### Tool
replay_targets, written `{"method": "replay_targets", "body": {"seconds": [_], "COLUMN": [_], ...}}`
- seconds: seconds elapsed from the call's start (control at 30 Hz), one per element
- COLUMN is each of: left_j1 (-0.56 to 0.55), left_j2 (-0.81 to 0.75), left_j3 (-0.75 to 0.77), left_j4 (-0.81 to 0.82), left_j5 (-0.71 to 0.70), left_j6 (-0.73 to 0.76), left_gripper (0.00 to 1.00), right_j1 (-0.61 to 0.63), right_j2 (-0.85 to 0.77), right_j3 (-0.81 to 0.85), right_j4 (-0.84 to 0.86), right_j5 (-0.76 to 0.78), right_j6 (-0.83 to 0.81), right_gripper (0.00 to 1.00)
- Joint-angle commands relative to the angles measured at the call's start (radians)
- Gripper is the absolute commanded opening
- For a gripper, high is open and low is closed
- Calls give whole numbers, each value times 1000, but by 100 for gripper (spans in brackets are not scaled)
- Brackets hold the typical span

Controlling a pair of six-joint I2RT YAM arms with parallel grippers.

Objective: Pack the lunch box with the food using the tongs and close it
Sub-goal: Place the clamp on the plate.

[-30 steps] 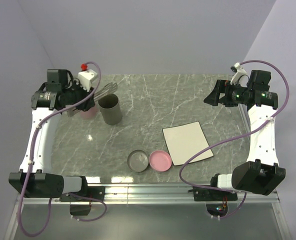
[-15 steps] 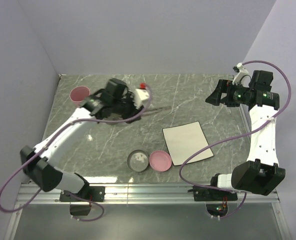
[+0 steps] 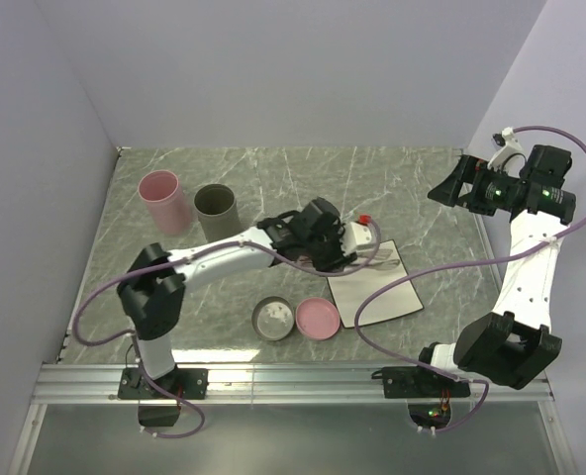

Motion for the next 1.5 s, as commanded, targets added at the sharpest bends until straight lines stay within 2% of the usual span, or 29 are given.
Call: {"method": "replay_targets", "body": {"seconds": [0.0,0.4,1.47], "left_j1": [-28,-55,-101], "left_j2": [62,231,365], "left_j3": [77,183,172], "left_j4": [99,160,109], "left_j5": [-30,-34,-108], "left_j6": [0,-13,55], "left_gripper": [47,48,59], "right_j1": [-14,-17,-15], "right_j2": [-7,-1,21], "right_j3": [15,3,29], "right_j4": [30,37,24], "right_j5": [-45,-63,-88], "right_j6": [11,14,2], "right_gripper": [100,100,100]}}
